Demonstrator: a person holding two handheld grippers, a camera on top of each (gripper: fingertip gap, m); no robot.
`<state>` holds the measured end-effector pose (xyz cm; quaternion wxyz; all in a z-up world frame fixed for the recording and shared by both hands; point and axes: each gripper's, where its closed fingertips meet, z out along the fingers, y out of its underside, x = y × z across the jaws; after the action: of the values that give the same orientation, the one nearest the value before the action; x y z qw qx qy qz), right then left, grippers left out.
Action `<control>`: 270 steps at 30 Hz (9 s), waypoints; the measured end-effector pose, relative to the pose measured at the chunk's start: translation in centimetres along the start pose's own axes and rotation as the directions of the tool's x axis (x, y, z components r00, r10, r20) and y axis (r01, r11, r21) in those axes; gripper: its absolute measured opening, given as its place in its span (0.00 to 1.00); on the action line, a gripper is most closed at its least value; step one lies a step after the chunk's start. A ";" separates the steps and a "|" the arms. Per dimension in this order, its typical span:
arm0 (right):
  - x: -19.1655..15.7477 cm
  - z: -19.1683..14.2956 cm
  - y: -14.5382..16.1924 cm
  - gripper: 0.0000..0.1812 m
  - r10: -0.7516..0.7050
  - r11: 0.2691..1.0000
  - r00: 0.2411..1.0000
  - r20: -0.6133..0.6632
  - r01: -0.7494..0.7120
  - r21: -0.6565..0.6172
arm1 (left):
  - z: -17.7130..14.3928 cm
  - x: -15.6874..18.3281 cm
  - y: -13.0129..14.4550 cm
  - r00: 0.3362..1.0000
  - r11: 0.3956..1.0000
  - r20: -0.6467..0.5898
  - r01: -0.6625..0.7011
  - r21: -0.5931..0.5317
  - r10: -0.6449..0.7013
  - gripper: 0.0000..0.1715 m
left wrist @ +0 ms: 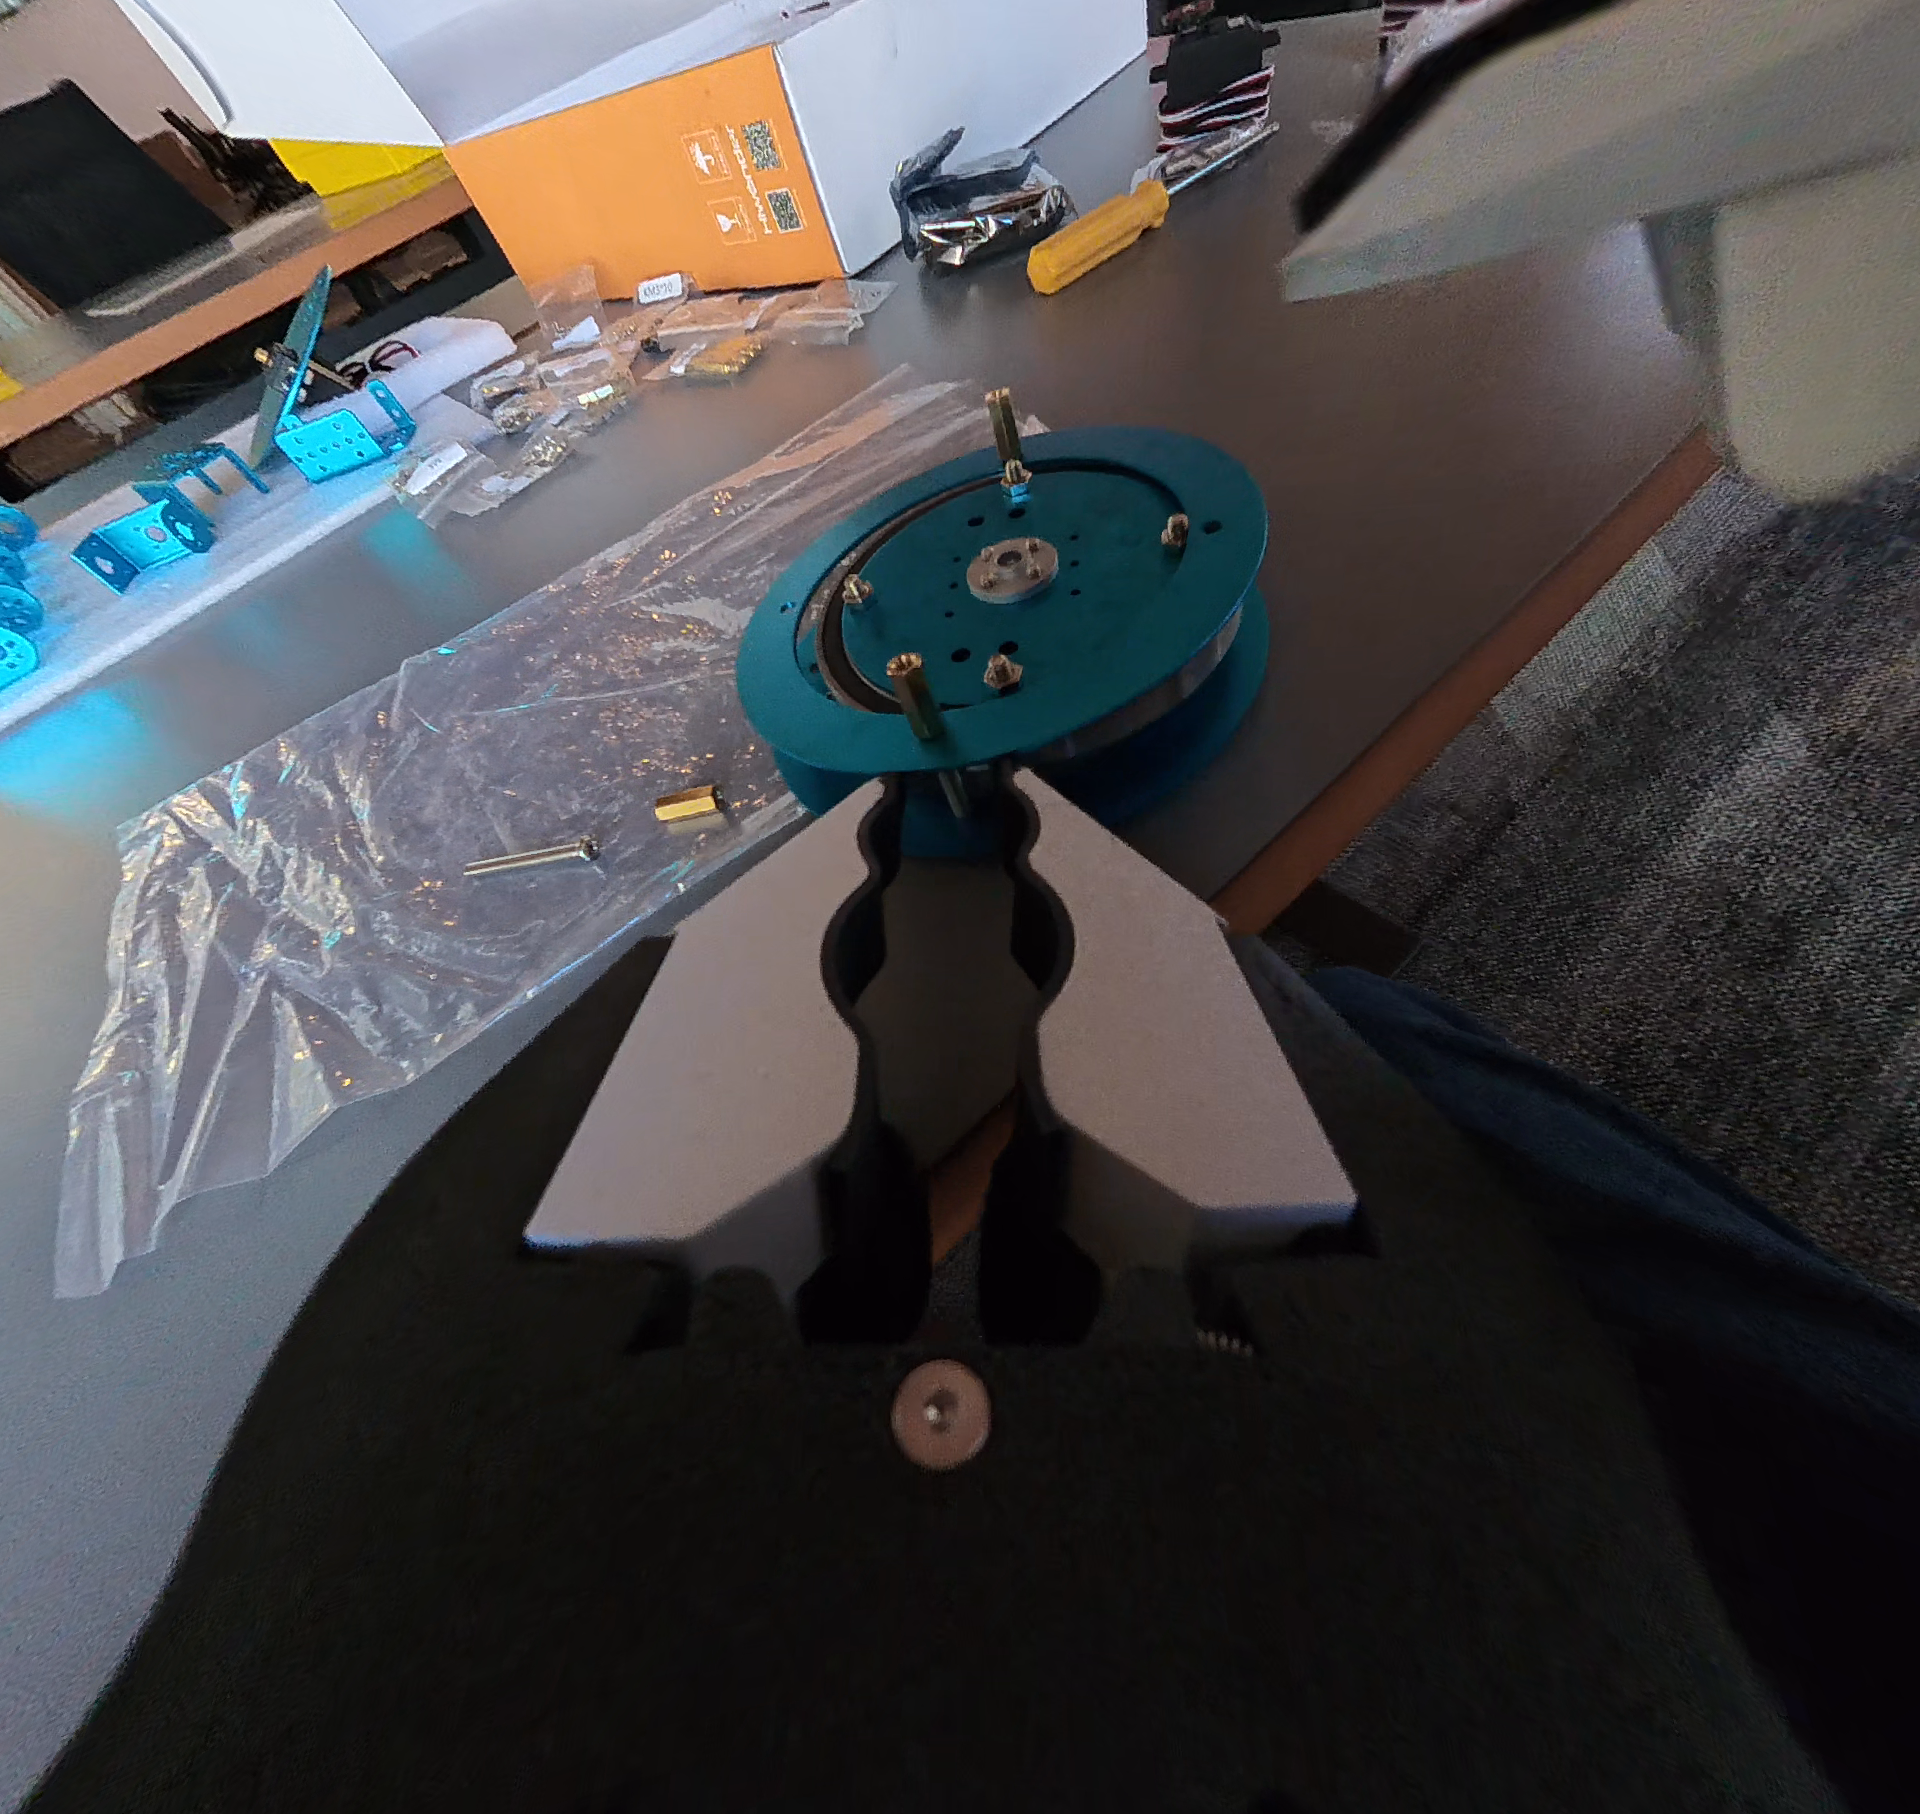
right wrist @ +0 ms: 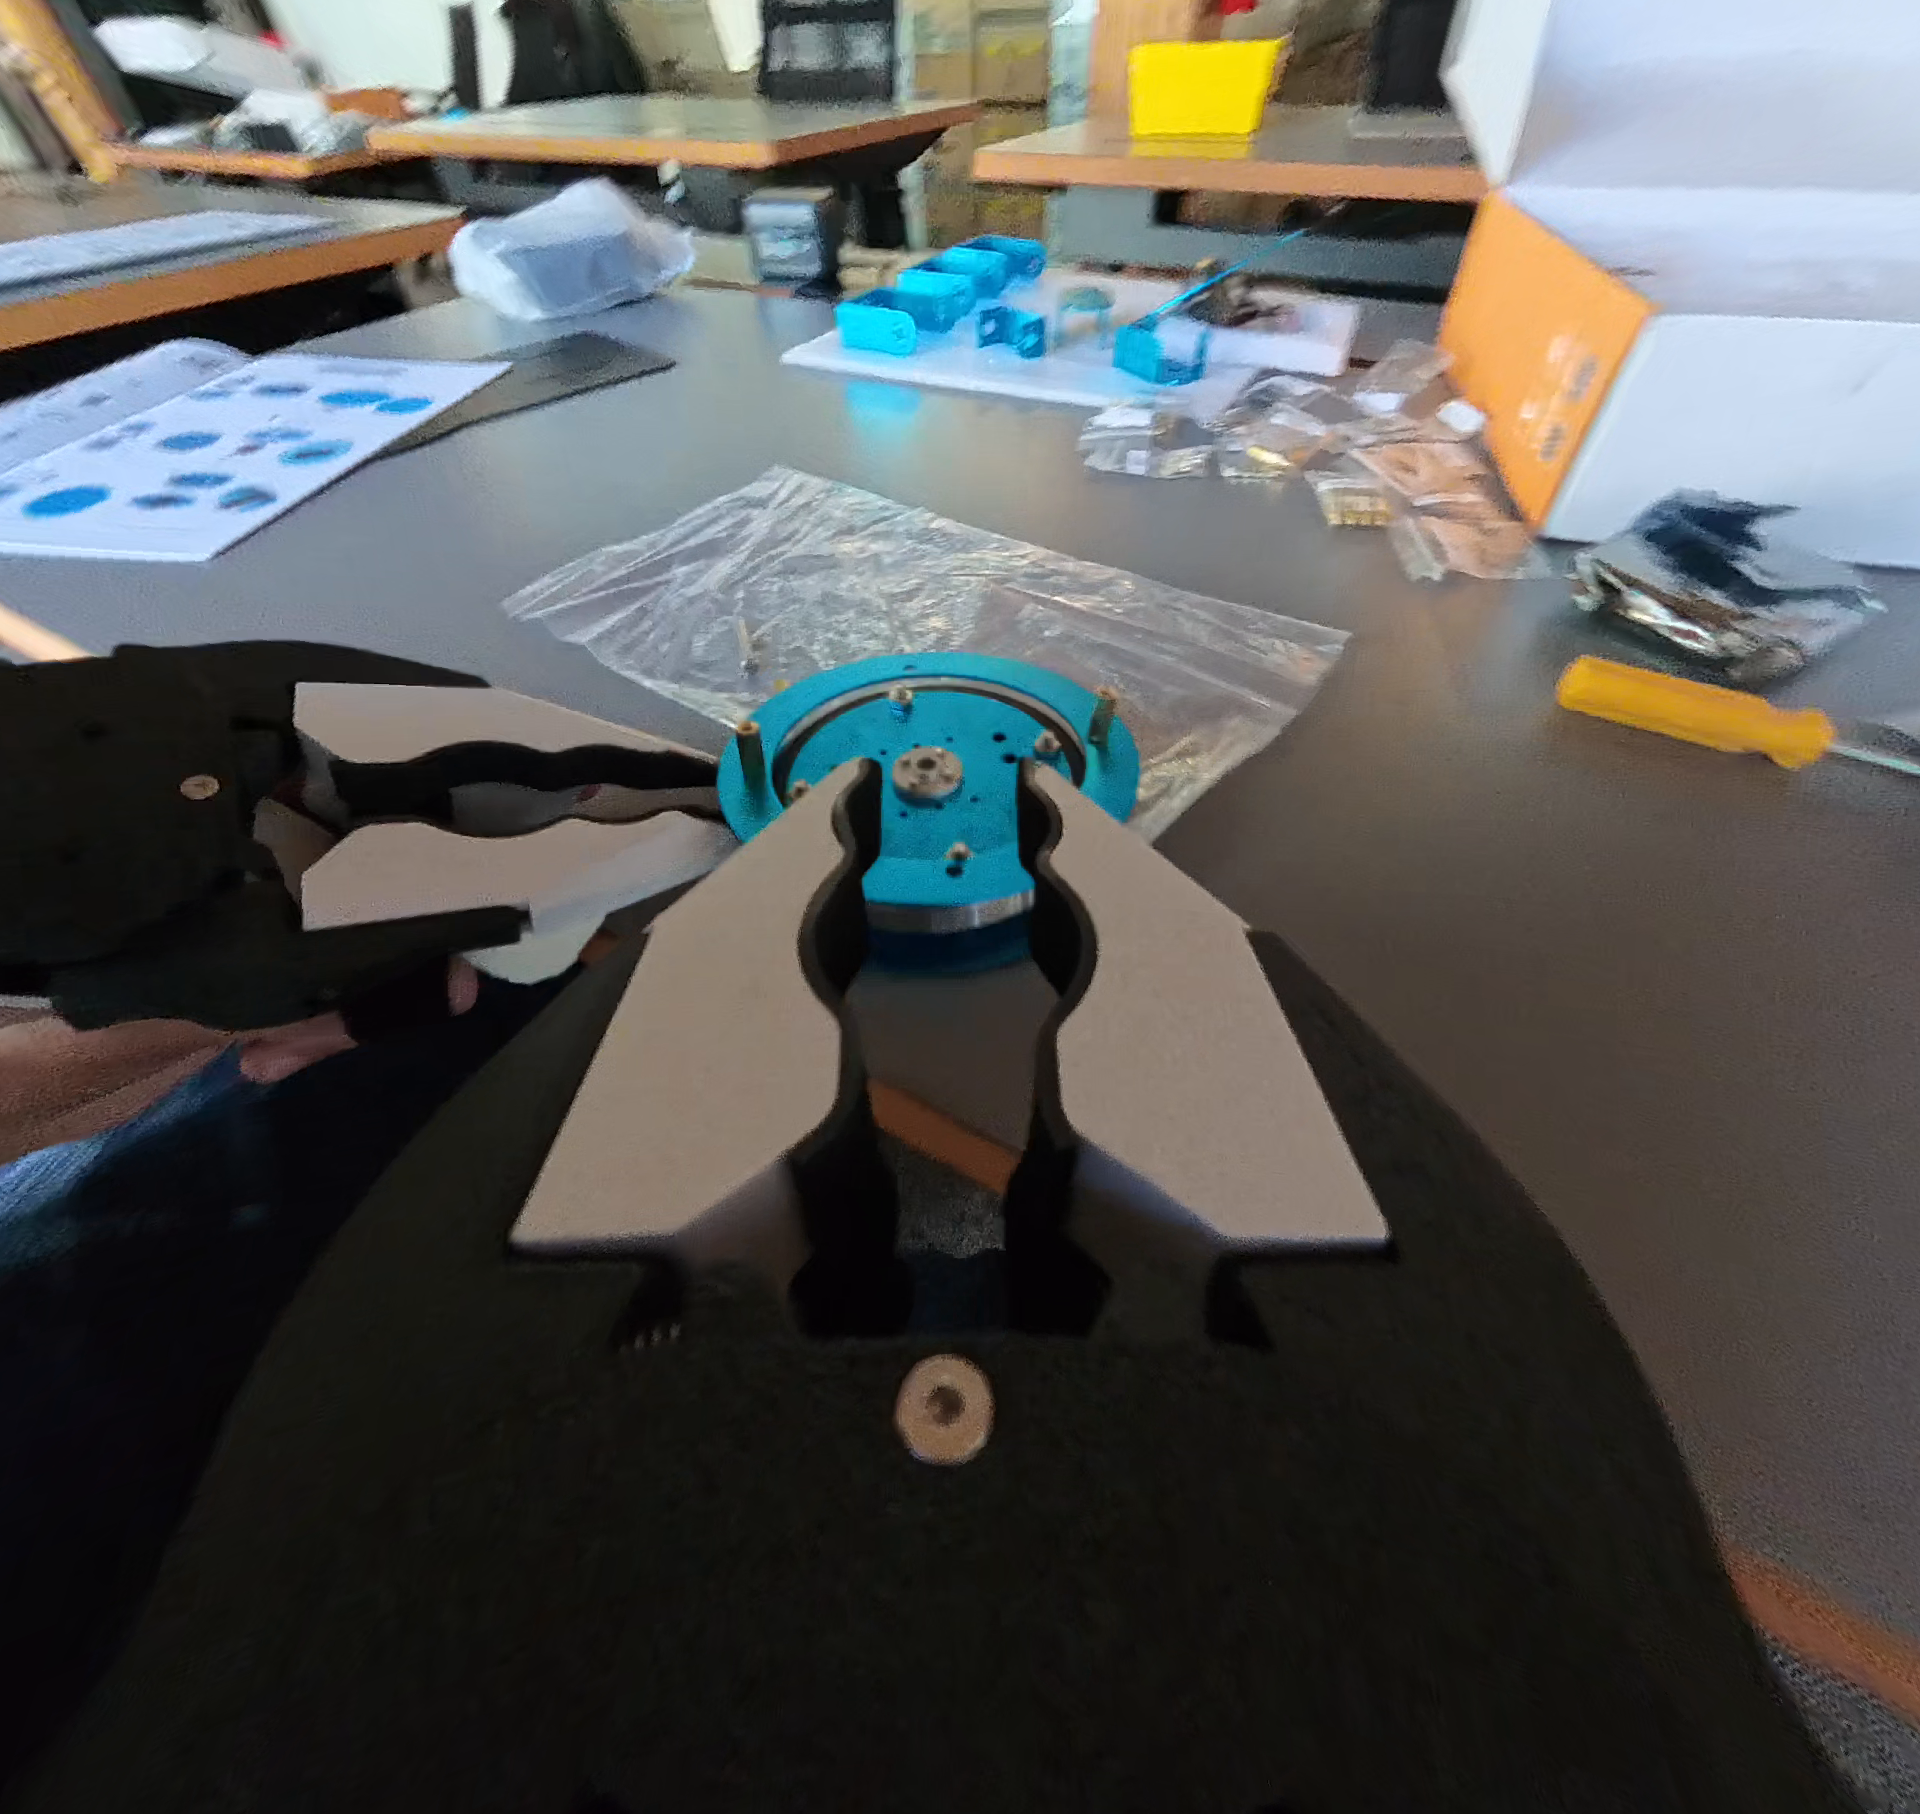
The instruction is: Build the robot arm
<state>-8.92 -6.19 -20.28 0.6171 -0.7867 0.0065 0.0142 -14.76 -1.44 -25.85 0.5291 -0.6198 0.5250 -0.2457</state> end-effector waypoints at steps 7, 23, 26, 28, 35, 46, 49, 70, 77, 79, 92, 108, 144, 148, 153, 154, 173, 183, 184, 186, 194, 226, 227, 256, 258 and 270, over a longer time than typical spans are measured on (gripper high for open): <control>-1.9 4.6 1.8 0.06 -0.072 0.959 0.926 0.370 0.167 -0.231 | 0.0 0.1 0.1 0.995 0.996 0.043 -0.088 0.013 0.087 0.06; -5.1 3.1 3.3 0.19 -0.393 0.823 0.835 0.385 0.506 -0.257 | -6.4 1.3 -0.7 0.957 0.937 -0.033 0.287 0.201 -0.287 0.08; -5.6 3.6 3.2 0.15 -0.507 0.772 0.793 0.338 0.592 -0.230 | -6.9 0.6 0.1 0.951 0.926 -0.002 0.300 0.231 -0.308 0.08; -5.7 3.8 3.4 0.10 -0.544 0.755 0.782 0.303 0.614 -0.229 | -6.9 0.4 1.3 0.946 0.922 0.007 0.314 0.227 -0.324 0.08; -5.4 4.0 4.5 0.09 -0.630 0.685 0.751 0.197 0.657 -0.316 | -7.1 1.9 3.8 0.939 0.912 -0.061 0.345 0.222 -0.340 0.08; -4.6 3.7 4.7 0.08 -0.745 0.566 0.661 0.086 0.695 -0.444 | -5.9 6.6 7.5 0.961 0.939 -0.144 0.263 0.222 -0.235 0.08; -4.4 3.5 4.5 0.05 -0.761 0.557 0.647 0.057 0.695 -0.455 | -6.1 6.9 7.4 0.969 0.943 -0.139 0.235 0.234 -0.206 0.08; -6.0 0.0 1.7 0.09 -0.461 0.845 0.886 0.037 0.452 -0.286 | -11.8 -2.4 -2.9 0.935 0.950 -0.345 0.033 0.311 0.080 0.10; -6.6 -2.2 4.9 0.09 -0.238 0.927 0.963 0.129 0.265 -0.266 | -7.5 -4.6 -3.4 0.866 0.917 -0.321 -0.313 0.246 0.382 0.13; -6.7 -2.9 5.8 0.09 -0.210 0.932 0.968 0.138 0.241 -0.272 | -6.5 -4.3 -1.8 0.803 0.864 -0.320 -0.454 0.218 0.503 0.16; -7.8 -4.4 10.3 0.10 -0.033 0.943 0.988 0.151 0.081 -0.323 | -0.8 -2.6 -0.8 0.396 0.317 0.013 -0.755 0.573 0.918 0.14; -7.7 -3.3 10.3 0.09 0.132 0.949 0.975 0.178 -0.073 -0.308 | 0.0 -1.3 -0.5 0.232 0.121 0.073 -0.723 0.680 0.970 0.10; -5.9 5.8 3.2 0.03 -0.394 0.376 0.401 0.827 0.891 -0.253 | 0.3 -0.1 -0.2 0.149 0.016 0.141 -0.741 0.671 0.979 0.02; -5.4 5.6 3.5 0.03 -0.358 0.307 0.379 0.853 0.911 -0.276 | 0.3 0.0 -0.2 0.146 0.015 0.139 -0.741 0.671 0.980 0.02; -5.4 5.5 3.7 0.02 -0.319 0.233 0.355 0.879 0.928 -0.290 | 0.3 0.1 -0.2 0.139 0.010 0.142 -0.745 0.667 0.980 0.02; -5.3 5.4 3.6 0.02 -0.318 0.221 0.352 0.881 0.931 -0.292 | 0.3 0.1 -0.2 0.140 0.010 0.142 -0.745 0.667 0.980 0.02; -5.4 5.5 4.2 0.02 -0.181 0.200 0.578 0.796 0.814 -0.545 | 0.4 0.1 -0.2 0.139 0.011 0.141 -0.752 0.659 0.980 0.02; -5.5 5.5 4.3 0.02 -0.145 0.279 0.835 0.531 0.550 -0.787 | 0.3 0.1 -0.1 0.135 0.010 0.142 -0.757 0.653 0.981 0.02; -5.5 5.5 4.3 0.02 -0.137 0.288 0.857 0.498 0.515 -0.807 | 0.4 0.1 -0.1 0.134 0.009 0.142 -0.757 0.653 0.981 0.02; -5.5 5.5 4.3 0.02 -0.126 0.310 0.889 0.441 0.458 -0.833 | 0.4 0.1 -0.1 0.133 0.008 0.142 -0.758 0.652 0.981 0.02; -5.5 5.5 4.4 0.02 -0.057 0.387 0.964 0.260 0.261 -0.884 | 0.3 0.1 -0.1 0.130 0.006 0.141 -0.757 0.653 0.981 0.02; 3.9 3.1 2.8 0.31 0.239 0.820 0.816 0.526 0.120 -0.559 | -0.8 -4.7 -1.9 0.908 0.995 -0.407 0.095 -0.030 -0.098 0.21; 3.6 2.7 3.1 0.36 0.141 0.832 0.814 0.563 0.211 -0.513 | -0.8 -4.5 -1.9 0.907 1.000 -0.422 0.022 0.008 -0.016 0.23; 0.0 -0.4 4.5 0.25 -0.742 0.536 0.624 0.247 0.772 -0.341 | 2.9 -1.8 0.4 -0.052 0.066 -0.201 -0.840 0.538 0.978 0.11; -2.2 0.7 3.7 0.18 -0.771 0.533 0.588 0.243 0.806 -0.258 | 3.2 -1.6 0.3 -0.055 0.051 -0.177 -0.838 0.543 0.983 0.11; -0.5 3.4 5.1 0.11 -0.858 0.346 0.437 0.270 0.880 -0.325 | 3.6 -1.4 -0.2 -0.029 0.039 -0.114 -0.832 0.554 0.993 0.11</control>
<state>-9.60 -4.07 -26.04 0.3445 -0.7809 -0.4304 -0.2937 -12.06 1.27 -26.41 0.4957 0.0810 0.8633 -0.0489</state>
